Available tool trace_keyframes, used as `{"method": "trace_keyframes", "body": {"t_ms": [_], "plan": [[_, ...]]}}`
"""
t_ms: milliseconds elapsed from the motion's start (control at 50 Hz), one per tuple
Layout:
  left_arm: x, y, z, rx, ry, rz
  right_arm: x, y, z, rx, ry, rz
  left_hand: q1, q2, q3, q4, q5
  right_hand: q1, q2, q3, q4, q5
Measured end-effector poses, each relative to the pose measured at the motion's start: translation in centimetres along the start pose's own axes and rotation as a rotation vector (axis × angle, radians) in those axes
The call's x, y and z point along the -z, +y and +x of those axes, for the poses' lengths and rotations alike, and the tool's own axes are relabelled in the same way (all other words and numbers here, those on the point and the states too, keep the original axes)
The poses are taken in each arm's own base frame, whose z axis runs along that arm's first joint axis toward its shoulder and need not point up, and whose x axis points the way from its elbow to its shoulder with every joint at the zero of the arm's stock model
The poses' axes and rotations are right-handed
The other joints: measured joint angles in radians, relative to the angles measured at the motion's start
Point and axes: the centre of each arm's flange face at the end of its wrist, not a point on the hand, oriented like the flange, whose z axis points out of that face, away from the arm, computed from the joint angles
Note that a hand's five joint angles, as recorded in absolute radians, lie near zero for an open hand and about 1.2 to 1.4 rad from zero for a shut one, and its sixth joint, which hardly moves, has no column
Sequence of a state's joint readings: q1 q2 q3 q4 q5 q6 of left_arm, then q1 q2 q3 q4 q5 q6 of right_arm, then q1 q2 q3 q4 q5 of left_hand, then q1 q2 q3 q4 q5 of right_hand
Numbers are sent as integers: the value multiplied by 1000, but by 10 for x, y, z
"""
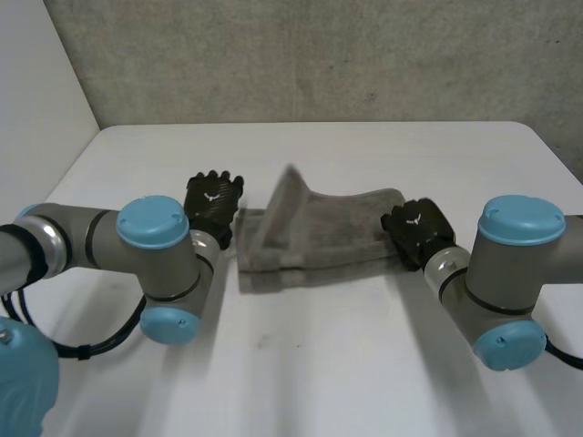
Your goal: Fold the laundry
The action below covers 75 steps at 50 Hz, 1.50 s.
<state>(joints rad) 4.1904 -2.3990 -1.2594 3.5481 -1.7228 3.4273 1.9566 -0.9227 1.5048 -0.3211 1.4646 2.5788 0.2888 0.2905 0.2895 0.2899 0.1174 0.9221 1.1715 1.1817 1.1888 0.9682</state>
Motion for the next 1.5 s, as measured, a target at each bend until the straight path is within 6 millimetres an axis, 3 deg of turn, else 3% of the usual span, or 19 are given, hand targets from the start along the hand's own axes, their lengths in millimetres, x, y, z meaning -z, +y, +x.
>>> {"method": "trace_keyframes", "body": {"t_ms": [140,220,260,280,340,380,500,600,640,700,780,900,1020,1140,1260,1400,1440,1500], "plan": [[33,-10,0,-23,13,-42,-8,-33,15,266,71,112,0,0,0,0,0,10,0,0,1,8],[55,-26,2,20,39,-25,-10,-62,6,412,71,212,0,0,0,0,0,15,0,1,2,10],[67,-37,1,55,48,-8,-9,-83,-13,487,37,302,0,0,0,0,0,16,1,3,3,12],[67,-37,1,55,48,-8,-9,-83,-13,487,37,302,0,0,0,0,0,16,1,3,3,12],[81,-52,-4,97,50,20,-2,-109,-59,576,-82,469,0,0,0,0,-1,16,1,5,3,16],[84,-55,-6,104,48,27,2,-113,-74,596,-129,517,0,0,0,0,-1,19,1,5,3,17],[92,-59,-23,115,12,26,21,-96,-144,657,-376,635,-4,-2,-2,-2,-5,29,1,9,3,19],[93,-52,-35,113,-19,4,26,-79,-162,660,-433,601,-4,-6,-6,-7,-10,-105,-187,-191,-198,-143],[92,-51,-39,113,-29,0,28,-80,-160,648,-419,579,-6,-12,-11,-12,-15,-556,-696,-693,-683,-594],[90,-52,-41,114,-35,5,29,-89,-149,612,-377,552,-18,-22,-21,-22,-27,-710,-930,-945,-946,-861],[86,-59,-42,118,-31,32,34,-107,-130,508,-313,521,-25,-31,-29,-30,-35,-713,-942,-970,-955,-893],[75,-82,-43,147,-15,115,50,-141,-88,148,-246,468,-28,-34,-32,-34,-39,-713,-942,-970,-955,-896],[67,-110,-42,227,1,194,55,-148,-46,-200,-255,363,-28,-35,-32,-34,-39,-713,-942,-970,-955,-896],[63,-127,-33,316,59,209,49,-143,-27,-382,-278,263,-28,-34,-31,-34,-37,-713,-942,-970,-955,-896],[54,-112,-17,381,120,104,30,-134,-24,-420,-294,213,-28,-33,-31,-32,-36,-713,-942,-970,-955,-896],[35,-69,0,396,138,-31,-2,-113,-36,-467,-323,143,-28,-33,-31,-32,-36,-713,-942,-970,-955,-896],[34,-65,2,395,138,-40,-5,-111,-38,-474,-326,133,-28,-33,-31,-32,-36,-713,-942,-970,-955,-896],[28,-45,8,381,140,-93,-20,-94,-49,-515,-348,74,-28,-33,-31,-32,-36,-713,-942,-970,-955,-896]]}}
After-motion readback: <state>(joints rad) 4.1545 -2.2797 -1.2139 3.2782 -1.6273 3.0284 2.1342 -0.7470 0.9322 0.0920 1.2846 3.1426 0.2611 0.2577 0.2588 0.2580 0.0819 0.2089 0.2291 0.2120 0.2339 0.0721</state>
